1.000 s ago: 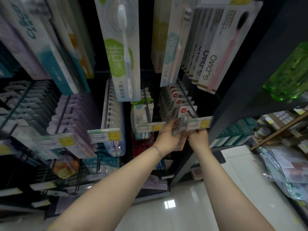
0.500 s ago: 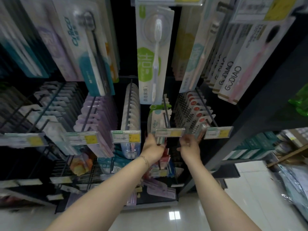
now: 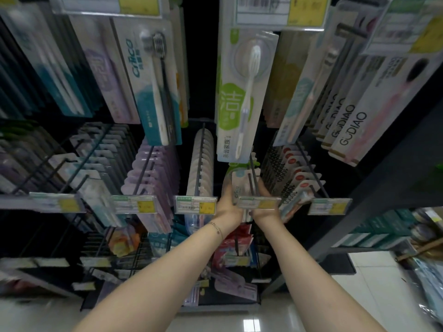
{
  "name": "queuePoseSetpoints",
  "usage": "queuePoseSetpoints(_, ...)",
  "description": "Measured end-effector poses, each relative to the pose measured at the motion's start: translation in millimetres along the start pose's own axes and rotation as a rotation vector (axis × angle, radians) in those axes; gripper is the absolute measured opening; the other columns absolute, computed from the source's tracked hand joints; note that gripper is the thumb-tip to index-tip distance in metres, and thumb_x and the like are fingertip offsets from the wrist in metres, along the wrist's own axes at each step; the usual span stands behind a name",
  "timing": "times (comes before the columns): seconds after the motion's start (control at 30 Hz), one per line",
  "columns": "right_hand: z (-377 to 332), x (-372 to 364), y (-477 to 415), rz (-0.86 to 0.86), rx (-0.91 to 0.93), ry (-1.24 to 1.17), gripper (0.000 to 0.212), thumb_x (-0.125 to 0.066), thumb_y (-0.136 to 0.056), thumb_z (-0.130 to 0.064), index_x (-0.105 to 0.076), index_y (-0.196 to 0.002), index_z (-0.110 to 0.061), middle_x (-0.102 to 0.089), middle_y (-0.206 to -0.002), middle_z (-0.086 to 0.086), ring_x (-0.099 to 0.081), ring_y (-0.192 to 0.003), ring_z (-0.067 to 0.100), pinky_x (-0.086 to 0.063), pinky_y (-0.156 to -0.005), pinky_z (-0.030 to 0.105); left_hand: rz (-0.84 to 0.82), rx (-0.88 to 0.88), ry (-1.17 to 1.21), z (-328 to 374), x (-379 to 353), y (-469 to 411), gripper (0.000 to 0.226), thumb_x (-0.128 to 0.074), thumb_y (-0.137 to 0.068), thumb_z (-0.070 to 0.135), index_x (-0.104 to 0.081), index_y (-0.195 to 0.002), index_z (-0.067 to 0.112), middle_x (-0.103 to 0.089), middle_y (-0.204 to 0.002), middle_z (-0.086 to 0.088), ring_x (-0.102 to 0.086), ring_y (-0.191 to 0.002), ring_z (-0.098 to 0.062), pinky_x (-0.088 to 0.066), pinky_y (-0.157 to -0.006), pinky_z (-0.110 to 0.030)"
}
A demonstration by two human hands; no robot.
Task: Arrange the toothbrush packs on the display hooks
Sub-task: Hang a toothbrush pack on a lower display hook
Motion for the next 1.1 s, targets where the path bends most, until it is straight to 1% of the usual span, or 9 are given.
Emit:
queuePoseSetpoints(0.07,4,2,3,-0.001,-0.11,-0.029,0.039,-0.045,-0.102,-0.009,-0.043,-0.14,-0.004,-0.051,-0.138,0.015,-0.057,-0.114,0.019,-0.046,-0.07,0.012,0.026,0.05,0.027,-1,1,0,0.035,-0.048,-0.099,0.015,-0.041,-0.133,0.02,-0.053,-0.124,-0.001,-0.051,-0.111,-0.015,-0.037,-0.082,-0.012)
queuePoseSetpoints(0.23,-7,-4,14,0.005,0.084,-0.093,0.036,-0.043,-0.101,-0.008,-0.05,-0.134,-0.019,-0.056,-0.131,0.001,-0.054,-0.118,0.017,-0.038,-0.11,0.037,0.106,0.041,0.044,-7,3,6,0.019,-0.051,-0.097,0.012,-0.048,-0.116,0.009,-0.059,-0.106,-0.007,-0.058,-0.099,-0.021,-0.047,-0.087,-0.03)
queuePoseSetpoints(0.3,-5,-3,20,-0.01,0.129,-0.063,0.039,-0.048,-0.098,-0.005,-0.05,-0.135,-0.019,-0.057,-0.13,-0.002,-0.054,-0.119,0.015,-0.041,-0.107,0.034,0.125,0.066,0.098,-9,6,11,0.011,-0.048,-0.099,0.013,-0.049,-0.108,0.008,-0.059,-0.103,-0.009,-0.057,-0.093,-0.023,-0.049,-0.089,-0.037)
queuePoseSetpoints(0.4,2,0,31,-0.016,0.12,-0.02,0.034,-0.052,-0.097,-0.007,-0.055,-0.13,-0.016,-0.063,-0.119,-0.005,-0.058,-0.114,0.013,-0.049,-0.092,0.019,0.077,0.094,0.061,-24,9,12,0.035,-0.047,-0.099,0.031,-0.045,-0.125,0.007,-0.06,-0.124,-0.016,-0.059,-0.108,-0.036,-0.048,-0.096,-0.049)
queuePoseSetpoints(0.53,6,4,41,-0.008,0.092,-0.005,0.016,-0.056,-0.096,-0.014,-0.063,-0.107,-0.024,-0.069,-0.107,-0.005,-0.065,-0.1,0.011,-0.053,-0.085,0.026,0.056,0.059,-0.024,-26,19,26,0.014,-0.045,-0.1,0.03,-0.05,-0.105,0.017,-0.066,-0.107,-0.013,-0.066,-0.092,-0.023,-0.05,-0.072,-0.029)
queuePoseSetpoints(0.7,8,5,56,0.008,0.12,0.03,0.014,-0.059,-0.094,-0.026,-0.059,-0.109,-0.028,-0.07,-0.098,-0.002,-0.067,-0.085,0.02,-0.056,-0.072,0.038,0.053,-0.031,-0.036,-22,25,41,0.015,-0.048,-0.099,0.025,-0.053,-0.096,0.01,-0.067,-0.083,-0.012,-0.061,-0.062,-0.002,-0.043,-0.048,-0.007)
queuePoseSetpoints(0.83,3,4,66,0.004,0.155,0.04,0.012,-0.058,-0.095,-0.02,-0.058,-0.107,-0.022,-0.068,-0.101,0.004,-0.067,-0.083,0.019,-0.054,-0.064,0.031,0.049,-0.07,-0.03,-17,30,53,0.019,-0.049,-0.1,0.023,-0.05,-0.081,0.026,-0.063,-0.073,-0.001,-0.063,-0.065,-0.009,-0.044,-0.051,-0.009)
queuePoseSetpoints(1.0,2,-1,78,-0.023,0.172,0.076,0.007,-0.058,-0.095,-0.024,-0.059,-0.102,-0.021,-0.068,-0.095,0.003,-0.067,-0.072,0.024,-0.055,-0.064,0.038,0.045,-0.078,-0.014,-18,37,65,0.011,-0.05,-0.099,0.023,-0.058,-0.093,0.019,-0.063,-0.074,0.002,-0.065,-0.07,-0.014,-0.045,-0.054,-0.009)
queuePoseSetpoints(1.1,7,-6,84,-0.052,0.157,0.094,0.017,-0.057,-0.095,-0.024,-0.059,-0.11,-0.015,-0.067,-0.095,0.003,-0.064,-0.067,0.02,-0.054,-0.059,0.029,0.033,-0.069,-0.052,-26,41,69,0.013,-0.051,-0.099,0.024,-0.057,-0.089,0.02,-0.063,-0.074,0.0,-0.067,-0.07,-0.014,-0.051,-0.063,-0.021)
Point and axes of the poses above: each hand's wrist, its own y-axis away from the middle knuckle, its own x-axis out of the back of the hand, z = x × y, the point moved 4 cm from there along -y, towards the middle knuckle
